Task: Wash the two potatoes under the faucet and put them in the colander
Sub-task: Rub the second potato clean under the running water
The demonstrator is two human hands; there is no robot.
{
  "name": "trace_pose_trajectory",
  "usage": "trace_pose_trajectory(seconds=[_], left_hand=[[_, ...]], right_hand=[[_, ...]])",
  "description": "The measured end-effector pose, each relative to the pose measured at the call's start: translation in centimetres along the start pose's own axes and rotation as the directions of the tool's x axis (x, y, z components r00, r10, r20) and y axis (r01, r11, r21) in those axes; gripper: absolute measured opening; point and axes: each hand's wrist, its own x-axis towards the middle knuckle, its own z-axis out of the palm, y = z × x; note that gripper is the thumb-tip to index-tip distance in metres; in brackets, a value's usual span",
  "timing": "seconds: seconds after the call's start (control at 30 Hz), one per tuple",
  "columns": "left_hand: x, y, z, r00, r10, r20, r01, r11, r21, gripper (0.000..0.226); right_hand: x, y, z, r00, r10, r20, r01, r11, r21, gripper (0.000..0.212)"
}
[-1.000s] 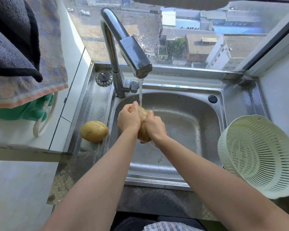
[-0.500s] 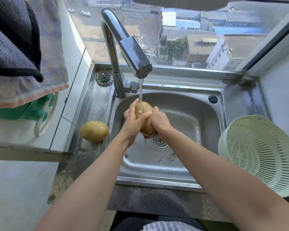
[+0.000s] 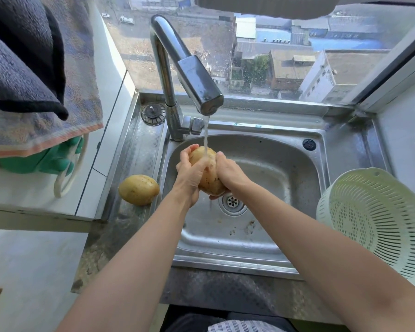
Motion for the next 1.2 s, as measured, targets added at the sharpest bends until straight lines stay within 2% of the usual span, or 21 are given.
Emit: trace_pose_trajectory(seconds=[0.3,0.87,0.97,1.03,1.13,1.2], left_hand=[[0.0,-0.1,-0.1,1.000,0.011,-0.003,-0.010,0.999,0.030,0.052],[-0.2,-0.1,0.2,0.999,-0.035,-0.031,0.036,0.999,0.029,0.055],[-0.2,0.1,0.2,1.000,-0.009,-0.015,0.010,0.999,0.041,0.054],[-0.3,0.0,-0.2,1.000,0.001,0.031,-0.002,0.999,0.048,0.066],[-0.9,-1.0,-0.8,0.986,0.046,0.160,-0.036,0.997,-0.070,0.072],[-1.3,-1.5,-0.9,0.979,0.074,0.191,-0.045,0.987,-0.151,0.066]], right_hand=[[-0.1,0.2,-0.1,1.000,0.007,0.019,-0.007,1.000,0.022,0.061],[-0.2,1.0,-0.3,0.999,-0.035,0.028,0.035,0.999,0.006,0.065],[-0.6,1.3,-0.6,0.997,0.001,0.083,-0.010,0.994,0.111,0.072],[-0.8,1.6,-1.1,0.986,0.011,0.169,-0.050,0.973,0.227,0.072],[-1.1,1.9,-1.9,0.964,0.028,0.265,-0.152,0.874,0.461,0.063],[-1.0,2.0,-2.2,0.961,0.028,0.274,-0.171,0.839,0.517,0.062]])
